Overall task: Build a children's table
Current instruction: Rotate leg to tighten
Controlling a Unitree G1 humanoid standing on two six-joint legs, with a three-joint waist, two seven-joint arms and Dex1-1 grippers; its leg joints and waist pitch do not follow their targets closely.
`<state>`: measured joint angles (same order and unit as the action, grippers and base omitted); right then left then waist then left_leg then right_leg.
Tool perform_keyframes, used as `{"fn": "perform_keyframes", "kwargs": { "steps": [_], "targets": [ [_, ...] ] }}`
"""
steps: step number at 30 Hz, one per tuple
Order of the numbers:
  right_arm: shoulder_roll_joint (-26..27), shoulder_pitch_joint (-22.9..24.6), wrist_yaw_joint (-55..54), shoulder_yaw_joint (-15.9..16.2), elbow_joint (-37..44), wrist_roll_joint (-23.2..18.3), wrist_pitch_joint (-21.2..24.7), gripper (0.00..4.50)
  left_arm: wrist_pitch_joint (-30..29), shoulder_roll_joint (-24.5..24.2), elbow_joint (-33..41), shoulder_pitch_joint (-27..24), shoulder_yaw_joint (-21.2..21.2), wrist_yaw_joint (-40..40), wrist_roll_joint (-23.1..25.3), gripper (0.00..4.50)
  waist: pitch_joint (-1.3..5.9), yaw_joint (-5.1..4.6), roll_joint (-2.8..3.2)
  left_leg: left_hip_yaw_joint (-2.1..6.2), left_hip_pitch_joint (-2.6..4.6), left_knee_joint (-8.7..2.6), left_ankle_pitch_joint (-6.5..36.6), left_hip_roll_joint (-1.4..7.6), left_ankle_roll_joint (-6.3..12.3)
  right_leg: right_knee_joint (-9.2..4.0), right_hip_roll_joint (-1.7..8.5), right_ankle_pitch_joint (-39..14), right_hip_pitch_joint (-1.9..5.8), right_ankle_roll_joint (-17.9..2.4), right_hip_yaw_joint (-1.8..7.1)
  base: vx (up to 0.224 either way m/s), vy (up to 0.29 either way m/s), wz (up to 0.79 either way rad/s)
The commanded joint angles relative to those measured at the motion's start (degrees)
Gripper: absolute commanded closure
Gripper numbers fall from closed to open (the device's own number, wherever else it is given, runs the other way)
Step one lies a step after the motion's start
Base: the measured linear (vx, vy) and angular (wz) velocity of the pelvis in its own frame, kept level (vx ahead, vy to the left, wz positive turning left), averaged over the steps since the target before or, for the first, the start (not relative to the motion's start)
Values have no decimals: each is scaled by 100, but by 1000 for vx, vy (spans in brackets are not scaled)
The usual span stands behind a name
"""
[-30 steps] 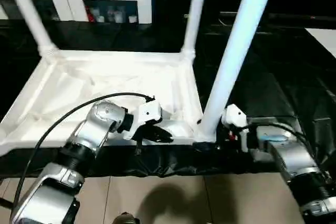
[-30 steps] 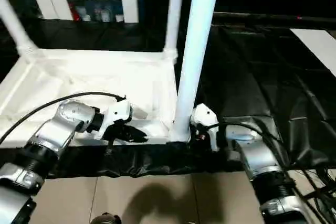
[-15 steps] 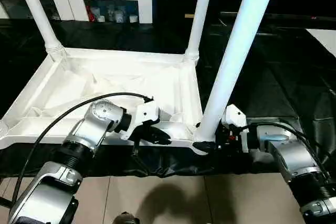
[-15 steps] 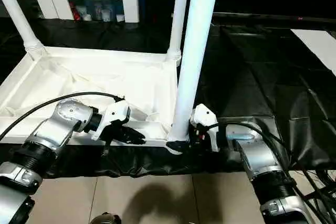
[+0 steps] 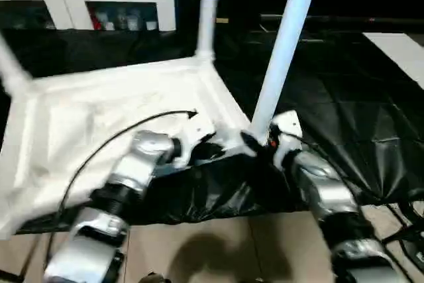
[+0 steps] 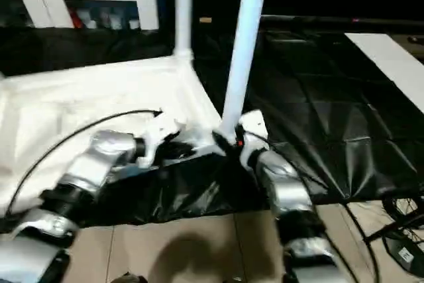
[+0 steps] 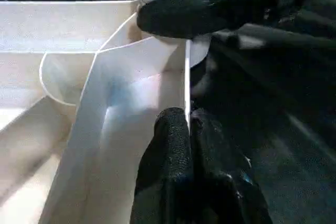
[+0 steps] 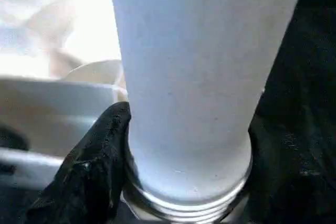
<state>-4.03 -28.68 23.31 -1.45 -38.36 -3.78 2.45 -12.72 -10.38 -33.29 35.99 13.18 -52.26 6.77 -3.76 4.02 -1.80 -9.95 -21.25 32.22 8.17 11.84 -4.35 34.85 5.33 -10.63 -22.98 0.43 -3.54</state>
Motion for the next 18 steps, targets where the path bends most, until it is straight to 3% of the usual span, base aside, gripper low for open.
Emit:
{"fn": "perform_keyframes", "kwargs": {
  "steps": [1,4,8,9,11,16,18],
  "targets": [
    [581,-110,17,398,-280,-40,-88,176,98,687,253,106,362,44,-167,450,310,5,2,24,68,-412,2195,91,-56,-560,266,-2205,158,-924,212,0,0,0],
    [621,-126,93,321,-273,-110,-161,107,109,700,274,84,414,23,-142,450,323,9,21,12,49,-411,2061,89,17,-528,237,-1786,187,-963,218,0,0,0],
    [437,-38,523,374,-92,-116,-212,80,163,447,414,-10,570,-291,-48,450,327,16,29,9,35,-413,1967,99,67,-508,239,-1566,207,-1047,217,0,0,0],
    [399,-29,564,384,-88,-94,-237,66,167,409,427,-20,587,-325,-33,450,345,29,75,6,45,-404,1907,94,71,-496,241,-1483,213,-1080,219,0,0,0],
    [295,-8,683,429,-74,-57,-275,58,180,329,452,-32,616,-400,-21,450,350,27,50,4,39,-401,1859,100,82,-487,237,-1362,224,-1109,216,0,0,0],
    [-416,336,1956,716,562,-192,-84,47,322,-124,570,-99,629,-1116,-150,450,392,91,82,-23,33,-344,1226,102,322,-372,203,-120,290,-1437,210,0,0,0],
    [-613,436,2408,807,735,-267,-2,47,404,-227,554,-104,626,-1319,-192,450,379,100,79,-28,39,-340,1284,102,366,-380,211,-167,295,-1483,204,0,0,0]
  ]
}}
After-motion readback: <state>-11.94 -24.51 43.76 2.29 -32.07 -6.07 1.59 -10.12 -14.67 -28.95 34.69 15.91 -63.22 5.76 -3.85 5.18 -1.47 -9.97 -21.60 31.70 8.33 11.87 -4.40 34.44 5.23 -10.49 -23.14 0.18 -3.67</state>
